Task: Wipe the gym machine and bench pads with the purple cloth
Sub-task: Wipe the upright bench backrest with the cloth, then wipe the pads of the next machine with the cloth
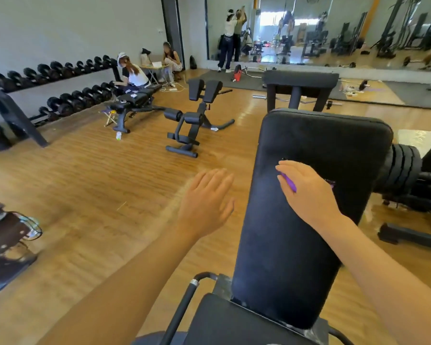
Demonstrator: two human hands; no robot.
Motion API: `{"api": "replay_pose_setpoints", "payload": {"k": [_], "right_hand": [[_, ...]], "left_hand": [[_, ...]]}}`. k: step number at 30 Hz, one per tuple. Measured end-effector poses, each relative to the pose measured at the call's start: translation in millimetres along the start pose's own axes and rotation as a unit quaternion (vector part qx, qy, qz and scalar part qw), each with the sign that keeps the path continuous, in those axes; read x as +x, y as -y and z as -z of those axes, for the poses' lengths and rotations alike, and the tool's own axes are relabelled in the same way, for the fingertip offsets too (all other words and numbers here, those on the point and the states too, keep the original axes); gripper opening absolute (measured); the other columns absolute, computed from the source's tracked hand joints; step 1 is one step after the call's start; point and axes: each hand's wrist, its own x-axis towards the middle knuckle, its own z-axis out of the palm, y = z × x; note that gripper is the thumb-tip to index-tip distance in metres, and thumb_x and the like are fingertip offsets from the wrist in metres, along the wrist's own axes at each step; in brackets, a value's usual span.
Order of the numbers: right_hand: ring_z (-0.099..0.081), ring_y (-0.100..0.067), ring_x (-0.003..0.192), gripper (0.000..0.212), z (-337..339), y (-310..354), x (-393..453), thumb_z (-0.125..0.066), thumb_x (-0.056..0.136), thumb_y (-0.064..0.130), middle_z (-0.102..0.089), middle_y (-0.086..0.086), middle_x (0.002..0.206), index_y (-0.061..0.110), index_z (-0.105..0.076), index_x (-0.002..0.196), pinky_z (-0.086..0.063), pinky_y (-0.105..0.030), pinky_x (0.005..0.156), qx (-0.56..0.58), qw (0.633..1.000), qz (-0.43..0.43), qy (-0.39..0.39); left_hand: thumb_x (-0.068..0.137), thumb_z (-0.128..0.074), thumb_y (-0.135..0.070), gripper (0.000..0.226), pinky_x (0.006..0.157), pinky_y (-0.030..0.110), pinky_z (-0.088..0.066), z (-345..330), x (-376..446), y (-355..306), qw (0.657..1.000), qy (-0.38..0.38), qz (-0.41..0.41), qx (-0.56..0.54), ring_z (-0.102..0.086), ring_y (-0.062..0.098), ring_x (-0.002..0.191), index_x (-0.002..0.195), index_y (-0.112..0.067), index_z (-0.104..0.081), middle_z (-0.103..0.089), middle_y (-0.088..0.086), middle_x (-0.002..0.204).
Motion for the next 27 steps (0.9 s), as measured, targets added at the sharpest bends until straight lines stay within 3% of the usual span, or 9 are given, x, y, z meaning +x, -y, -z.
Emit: {"api": "replay_pose_setpoints", "payload": {"k": [4,10,15,18,22,27], "right_hand": [[-0.064,-0.026,0.107,0.022,-39,78,-27,-0.063,0.095,0.012,-0.069,-0.01,0.115,0.004,-0.069,0.115,-0.039,-0.019,0.094,0.073,0.995,0.046,0.053],[-0.064,-0.023,0.109,0.051,-97,181,-39,-0.034,0.103,0.043,-0.065,-0.005,0.125,0.008,-0.067,0.122,-0.053,-0.031,0.084,0.164,0.972,0.106,0.128],[-0.066,-0.014,0.099,0.041,-126,253,-50,-0.04,0.102,0.035,-0.066,0.0,0.123,0.011,-0.07,0.118,-0.053,-0.022,0.065,0.214,0.951,0.191,0.119],[-0.068,-0.015,0.096,0.039,-141,289,-57,-0.042,0.102,0.034,-0.067,-0.001,0.122,0.011,-0.072,0.112,-0.056,-0.027,0.06,0.236,0.933,0.238,0.128],[-0.07,-0.023,0.098,0.038,-158,339,-66,-0.045,0.1,0.03,-0.07,-0.007,0.114,0.006,-0.074,0.104,-0.057,-0.028,0.069,0.26,0.901,0.333,0.099],[-0.068,-0.027,0.096,0.052,-182,404,-78,-0.036,0.106,0.038,-0.071,-0.009,0.107,0.004,-0.075,0.099,-0.055,-0.034,0.081,0.321,0.857,0.394,0.088]], "left_hand": [[0.094,-0.052,-0.042,0.054,0.107,0.045,-0.044,19,-85,42,0.999,0.028,0.033,0.023,-0.057,0.027,0.124,0.137,-0.009,-0.058,-0.061,0.008,0.134],[0.094,-0.044,-0.045,0.053,0.104,0.045,-0.048,38,-190,84,0.989,0.063,0.113,0.065,-0.061,0.027,0.118,0.13,-0.011,-0.063,-0.064,0.008,0.13],[0.095,-0.049,-0.04,0.047,0.106,0.045,-0.045,57,-258,106,0.982,0.033,0.168,0.08,-0.06,0.028,0.117,0.126,-0.008,-0.065,-0.064,0.01,0.127],[0.095,-0.051,-0.039,0.046,0.108,0.045,-0.042,72,-303,114,0.969,0.033,0.219,0.105,-0.059,0.029,0.118,0.125,-0.009,-0.065,-0.064,0.009,0.128],[0.095,-0.049,-0.041,0.047,0.109,0.049,-0.041,92,-366,122,0.947,0.053,0.293,0.122,-0.059,0.031,0.119,0.126,-0.01,-0.065,-0.064,0.01,0.13],[0.093,-0.048,-0.041,0.046,0.104,0.049,-0.047,124,-426,123,0.924,0.045,0.351,0.145,-0.063,0.032,0.113,0.121,-0.009,-0.068,-0.067,0.01,0.124]]}}
